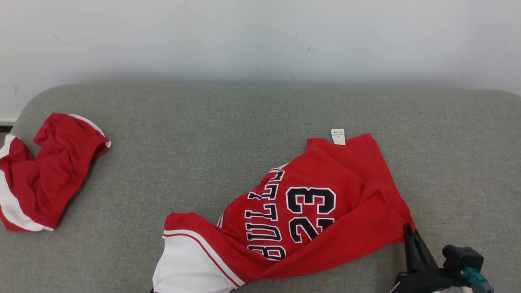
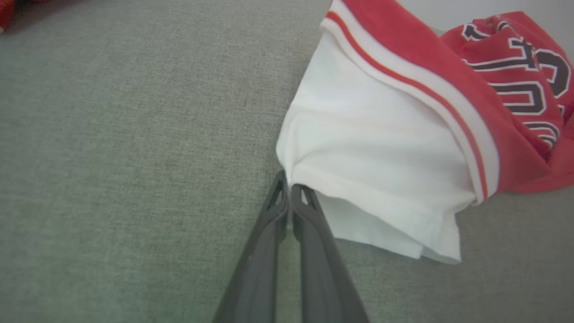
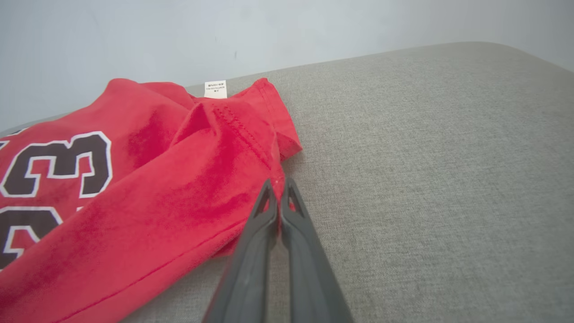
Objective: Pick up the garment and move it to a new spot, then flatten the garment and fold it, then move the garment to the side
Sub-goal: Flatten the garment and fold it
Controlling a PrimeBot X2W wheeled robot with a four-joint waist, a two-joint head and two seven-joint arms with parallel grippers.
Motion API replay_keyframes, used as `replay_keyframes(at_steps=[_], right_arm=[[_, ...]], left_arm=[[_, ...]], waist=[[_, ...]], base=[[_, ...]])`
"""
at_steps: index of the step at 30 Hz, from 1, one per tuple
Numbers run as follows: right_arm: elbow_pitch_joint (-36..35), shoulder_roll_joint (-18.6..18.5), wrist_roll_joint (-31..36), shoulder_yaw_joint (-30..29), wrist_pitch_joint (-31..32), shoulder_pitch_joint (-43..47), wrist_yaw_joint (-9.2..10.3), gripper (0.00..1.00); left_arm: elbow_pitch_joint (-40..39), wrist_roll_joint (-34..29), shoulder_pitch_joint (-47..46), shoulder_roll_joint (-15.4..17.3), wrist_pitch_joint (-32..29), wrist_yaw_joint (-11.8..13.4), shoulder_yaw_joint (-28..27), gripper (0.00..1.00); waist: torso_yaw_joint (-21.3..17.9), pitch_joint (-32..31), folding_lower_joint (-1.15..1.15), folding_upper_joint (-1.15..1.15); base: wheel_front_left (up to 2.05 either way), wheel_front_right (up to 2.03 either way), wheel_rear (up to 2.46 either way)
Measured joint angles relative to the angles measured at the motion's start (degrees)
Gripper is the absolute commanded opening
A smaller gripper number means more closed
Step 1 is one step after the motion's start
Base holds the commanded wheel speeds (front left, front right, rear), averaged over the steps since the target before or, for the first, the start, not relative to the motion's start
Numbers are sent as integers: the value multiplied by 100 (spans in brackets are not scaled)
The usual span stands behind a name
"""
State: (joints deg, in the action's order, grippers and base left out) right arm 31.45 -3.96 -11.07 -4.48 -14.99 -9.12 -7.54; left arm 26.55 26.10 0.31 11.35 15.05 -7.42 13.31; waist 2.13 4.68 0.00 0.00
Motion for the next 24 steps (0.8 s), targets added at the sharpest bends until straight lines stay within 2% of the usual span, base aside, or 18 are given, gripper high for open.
replay_keyframes(at_steps=[7, 14, 19, 24], right_arm=[[-495, -9, -293, 189, 1, 405, 0, 0], [-878, -241, -542, 298, 1, 847, 0, 0], [-1105, -341, -767, 538, 4, 770, 0, 0], [-1376, -509, -1246, 758, 298, 127, 0, 0]], left_arm=[[-545, -140, 527, -7, 0, 45, -185, 0], [-1241, -159, 1173, 130, 0, 199, -366, 0], [-1838, -243, 1025, 280, -157, 236, -331, 0], [-2324, -240, 125, 747, -609, 134, -358, 0]], waist=[[-31, -157, 0, 0], [-49, -316, -1, 0], [-67, -353, -1, 0], [-78, -275, 0, 0]], base=[[0, 0, 0], [0, 0, 0], [0, 0, 0], [0, 0, 0]])
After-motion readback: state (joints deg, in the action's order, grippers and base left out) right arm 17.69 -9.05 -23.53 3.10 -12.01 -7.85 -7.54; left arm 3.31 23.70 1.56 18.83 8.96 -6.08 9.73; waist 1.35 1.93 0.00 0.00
